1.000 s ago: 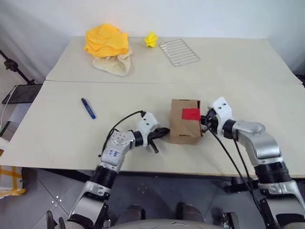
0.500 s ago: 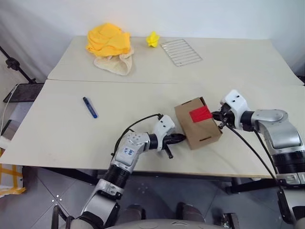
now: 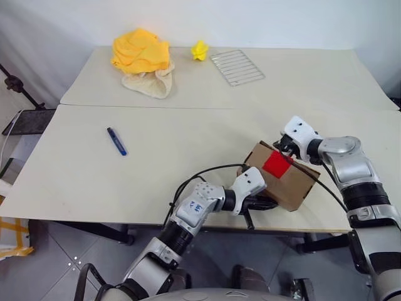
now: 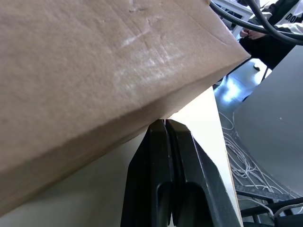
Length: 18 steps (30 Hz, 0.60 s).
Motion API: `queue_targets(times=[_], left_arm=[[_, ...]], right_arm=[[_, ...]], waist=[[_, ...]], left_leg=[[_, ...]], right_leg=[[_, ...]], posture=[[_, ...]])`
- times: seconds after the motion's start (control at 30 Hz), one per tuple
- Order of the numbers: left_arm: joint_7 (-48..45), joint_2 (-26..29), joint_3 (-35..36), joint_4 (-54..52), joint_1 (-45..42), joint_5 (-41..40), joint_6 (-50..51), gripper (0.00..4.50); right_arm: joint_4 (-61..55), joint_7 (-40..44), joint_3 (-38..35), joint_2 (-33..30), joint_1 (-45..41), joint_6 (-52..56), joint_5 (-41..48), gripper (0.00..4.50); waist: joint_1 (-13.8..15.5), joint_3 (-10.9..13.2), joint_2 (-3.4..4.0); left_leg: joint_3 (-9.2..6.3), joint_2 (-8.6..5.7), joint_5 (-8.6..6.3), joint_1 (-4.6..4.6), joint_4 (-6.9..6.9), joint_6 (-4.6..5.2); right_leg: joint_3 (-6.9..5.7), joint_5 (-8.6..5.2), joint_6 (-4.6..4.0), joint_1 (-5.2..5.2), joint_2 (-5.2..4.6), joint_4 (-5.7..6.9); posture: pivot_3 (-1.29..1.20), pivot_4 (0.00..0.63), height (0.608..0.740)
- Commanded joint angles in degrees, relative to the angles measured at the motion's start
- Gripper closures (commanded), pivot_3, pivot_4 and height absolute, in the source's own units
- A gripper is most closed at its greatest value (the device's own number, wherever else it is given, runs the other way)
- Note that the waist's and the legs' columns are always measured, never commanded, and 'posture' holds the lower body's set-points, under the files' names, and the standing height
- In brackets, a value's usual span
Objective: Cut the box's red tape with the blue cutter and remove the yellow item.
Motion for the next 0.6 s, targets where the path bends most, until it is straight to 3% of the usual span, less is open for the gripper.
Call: queue_targets(times=[0.03, 0.37, 0.6], left_arm=[[1.7, 2.9, 2.9, -5.7, 0.6, -0.8, 0.0, 4.48], [4.9, 10.0, 8.9, -12.2, 3.5, -2.9, 4.1, 4.48], [6.3, 16.8, 13.3, -20.3, 8.0, -4.1, 9.2, 4.48]], right_arm=[[-0.3, -4.3, -2.5, -2.0, 0.2, -2.6, -0.7, 4.50], [-8.2, -16.3, -13.0, -5.4, 5.5, 0.6, 1.8, 4.50], [-32.3, -12.8, -23.3, -8.7, 18.1, 21.7, 10.2, 4.50]], waist=[[-0.5, 0.0, 0.00], [-1.2, 0.0, 0.00], [-0.8, 0.0, 0.00]], left_leg=[[0.00, 0.00, 0.00, -0.02, 0.00, 0.00], [0.05, 0.01, 0.00, -0.13, -0.01, 0.00], [0.14, 0.01, 0.00, -0.27, 0.00, 0.00]], right_leg=[[0.01, 0.00, 0.00, -0.04, 0.00, 0.02], [0.09, 0.00, -0.01, -0.23, 0.00, 0.11], [0.21, 0.01, -0.02, -0.46, 0.00, 0.19]], posture=[[0.00, 0.150, 0.740], [0.00, 0.150, 0.740], [0.00, 0.150, 0.740]])
